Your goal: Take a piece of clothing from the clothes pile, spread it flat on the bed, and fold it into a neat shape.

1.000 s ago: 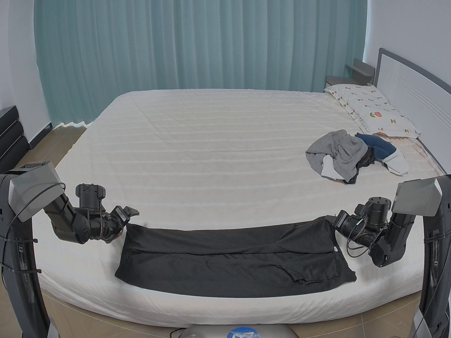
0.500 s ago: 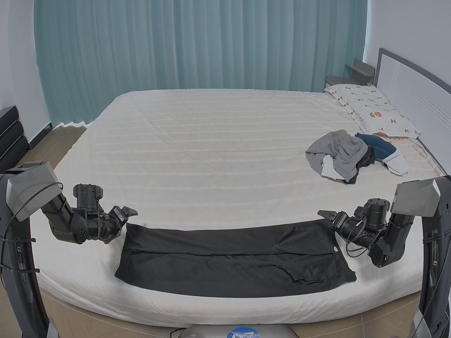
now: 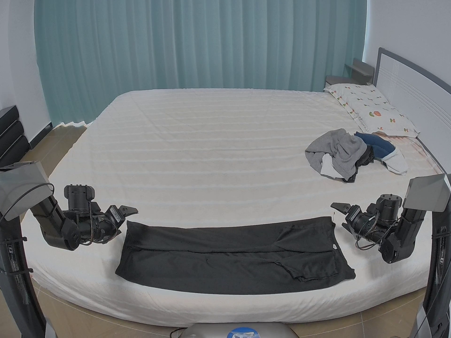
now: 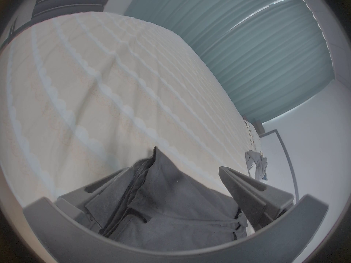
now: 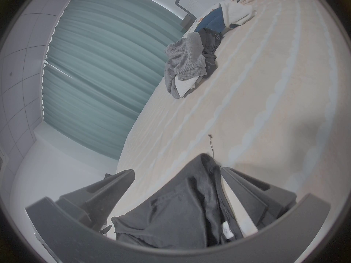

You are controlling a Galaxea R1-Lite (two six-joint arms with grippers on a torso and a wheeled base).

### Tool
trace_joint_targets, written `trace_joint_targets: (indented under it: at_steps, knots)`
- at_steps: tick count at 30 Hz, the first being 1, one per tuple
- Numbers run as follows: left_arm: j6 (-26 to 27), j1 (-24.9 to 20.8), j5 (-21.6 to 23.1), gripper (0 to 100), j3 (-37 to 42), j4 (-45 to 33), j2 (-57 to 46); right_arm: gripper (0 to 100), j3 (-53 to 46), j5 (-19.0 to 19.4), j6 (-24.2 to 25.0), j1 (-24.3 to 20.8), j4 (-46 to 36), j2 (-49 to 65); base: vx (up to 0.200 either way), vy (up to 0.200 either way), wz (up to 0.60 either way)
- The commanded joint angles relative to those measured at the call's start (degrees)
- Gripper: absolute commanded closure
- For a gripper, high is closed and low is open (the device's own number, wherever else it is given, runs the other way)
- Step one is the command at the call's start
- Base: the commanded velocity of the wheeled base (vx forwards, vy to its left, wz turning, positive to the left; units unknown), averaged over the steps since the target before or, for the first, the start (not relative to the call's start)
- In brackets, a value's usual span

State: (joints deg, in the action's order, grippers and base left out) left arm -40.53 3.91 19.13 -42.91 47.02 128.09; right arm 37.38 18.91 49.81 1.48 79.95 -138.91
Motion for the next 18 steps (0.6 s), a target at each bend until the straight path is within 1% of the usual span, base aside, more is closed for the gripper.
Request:
trace_joint_targets:
  at_steps: [1,2,5,6,9,10,15,18]
  knots:
    - [4.6,-0.5,-1.1,0,-0.7,0.2,3.1,0,0.1,0.0,-0.1,-0.4,0.0,-0.6,0.0,0.0,0.0]
    - [5.6,-0.7,-2.3,0,-1.2,0.3,4.1,0,0.1,0.0,-0.1,-0.5,0.0,-0.7,0.0,0.0,0.0]
    - [5.8,-1.7,-5.2,0,-3.6,0.1,5.6,0,0.2,0.1,-0.1,-0.6,0.0,-0.7,0.0,0.0,0.0]
    - [5.9,-2.5,-6.7,0,-4.6,0.2,6.5,0,0.2,0.1,-0.1,-0.6,0.0,-0.7,0.0,0.0,0.0]
    - [5.9,-2.5,-6.7,0,-4.6,0.2,6.5,0,0.2,0.1,-0.1,-0.6,0.0,-0.7,0.0,0.0,0.0]
    - [6.9,-4.5,-10.1,0,-6.1,0.2,8.1,0,0.2,0.1,-0.1,-0.8,0.0,-0.9,0.0,0.0,0.0]
    - [9.0,-5.5,-10.1,0,-5.7,0.0,8.2,0,0.2,0.1,-0.1,-0.8,0.0,-0.9,0.0,0.0,0.0]
    - [13.4,-5.7,-10.6,0,-5.2,0.3,9.1,0,0.1,0.1,-0.1,-0.9,0.0,-0.8,0.0,0.0,0.0]
